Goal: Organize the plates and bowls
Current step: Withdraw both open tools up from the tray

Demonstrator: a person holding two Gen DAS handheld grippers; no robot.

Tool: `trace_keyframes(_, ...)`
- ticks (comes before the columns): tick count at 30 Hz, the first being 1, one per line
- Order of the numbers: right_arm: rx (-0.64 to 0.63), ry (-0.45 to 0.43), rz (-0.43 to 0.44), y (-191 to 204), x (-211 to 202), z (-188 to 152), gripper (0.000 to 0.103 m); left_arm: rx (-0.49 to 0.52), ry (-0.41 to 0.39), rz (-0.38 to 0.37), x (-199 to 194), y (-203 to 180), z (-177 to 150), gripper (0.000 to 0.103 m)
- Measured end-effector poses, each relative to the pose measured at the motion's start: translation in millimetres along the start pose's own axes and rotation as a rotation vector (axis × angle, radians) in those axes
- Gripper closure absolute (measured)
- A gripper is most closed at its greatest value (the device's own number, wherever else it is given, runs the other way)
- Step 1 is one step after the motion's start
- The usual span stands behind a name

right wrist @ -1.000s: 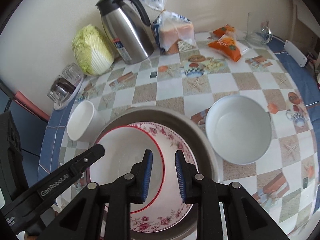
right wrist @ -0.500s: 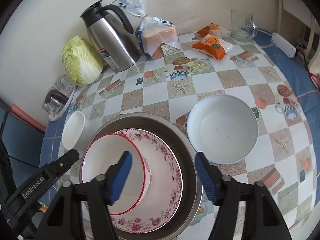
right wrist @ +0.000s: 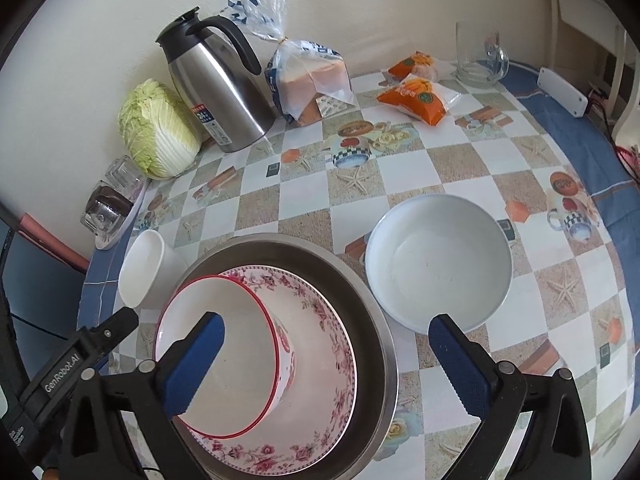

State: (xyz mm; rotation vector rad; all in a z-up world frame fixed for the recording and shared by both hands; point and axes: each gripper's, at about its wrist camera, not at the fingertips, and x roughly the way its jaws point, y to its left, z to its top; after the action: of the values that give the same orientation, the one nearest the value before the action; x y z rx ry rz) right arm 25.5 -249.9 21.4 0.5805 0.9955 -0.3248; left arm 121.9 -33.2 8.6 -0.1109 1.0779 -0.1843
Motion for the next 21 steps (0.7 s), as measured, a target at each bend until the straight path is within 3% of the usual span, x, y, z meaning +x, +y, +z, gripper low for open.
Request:
trace_keyframes(8, -0.034, -0.073, -0.02, 4, -8, 1, 0.0, 0.036, -0.055, 0.074, -7, -1, 4, 0.0)
trace_keyframes(21, -0.082, -0.068, -0.04, 17, -8, -1, 0.0, 0.025, -0.082, 0.046, -14, 7, 13, 0.0)
